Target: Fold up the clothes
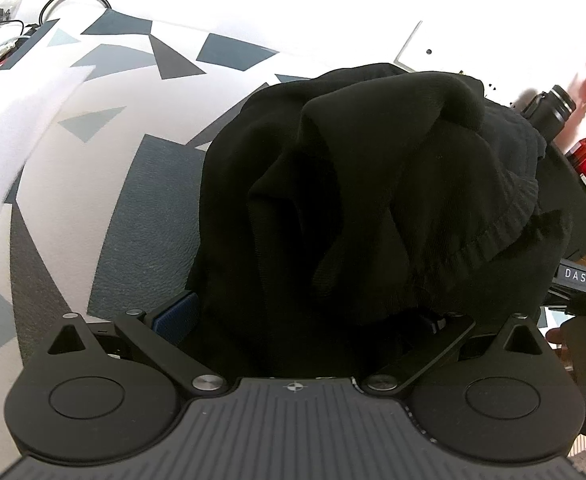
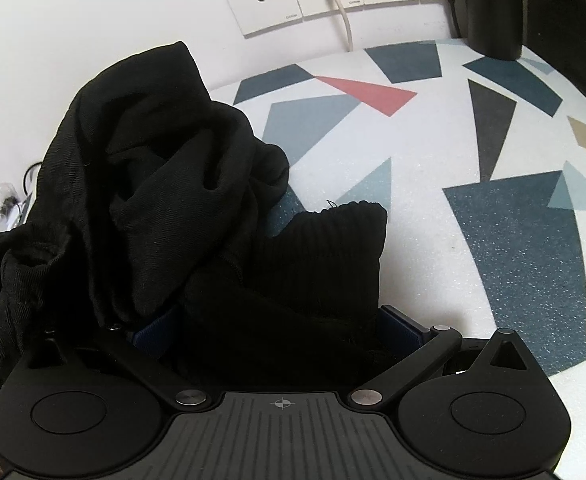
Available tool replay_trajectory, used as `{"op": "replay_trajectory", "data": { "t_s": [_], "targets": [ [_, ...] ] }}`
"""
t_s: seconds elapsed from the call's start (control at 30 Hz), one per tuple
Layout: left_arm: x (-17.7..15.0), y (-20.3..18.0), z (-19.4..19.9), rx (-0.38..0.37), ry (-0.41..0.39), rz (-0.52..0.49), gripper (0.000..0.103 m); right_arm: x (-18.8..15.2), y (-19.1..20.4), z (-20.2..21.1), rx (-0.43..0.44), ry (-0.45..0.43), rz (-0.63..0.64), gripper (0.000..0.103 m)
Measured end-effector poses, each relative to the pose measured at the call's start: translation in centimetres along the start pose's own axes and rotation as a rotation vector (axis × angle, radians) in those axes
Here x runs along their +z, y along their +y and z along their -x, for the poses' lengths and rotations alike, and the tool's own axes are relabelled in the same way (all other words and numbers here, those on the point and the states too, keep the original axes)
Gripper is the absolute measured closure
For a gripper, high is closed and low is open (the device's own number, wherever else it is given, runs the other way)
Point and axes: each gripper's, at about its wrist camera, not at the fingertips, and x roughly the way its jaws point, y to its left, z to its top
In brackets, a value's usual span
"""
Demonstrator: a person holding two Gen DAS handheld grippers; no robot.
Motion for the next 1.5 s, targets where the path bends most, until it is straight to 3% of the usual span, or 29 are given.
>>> {"op": "replay_trajectory", "data": {
  "t_s": [0.93, 1.5],
  "targets": [
    [-0.9, 0.0, 0.3, -0.033, -0.048, -0.010, 0.000, -0.4, -0.1, 0.0, 0.032, -0.051, 0.004, 0.001],
    [1.9, 0.1, -1.4, -0.010, 0.039, -0.004, 0.000, -0.2, 0.8, -0.2, 0.001, -0.060, -0.025, 0.001]
  ]
}}
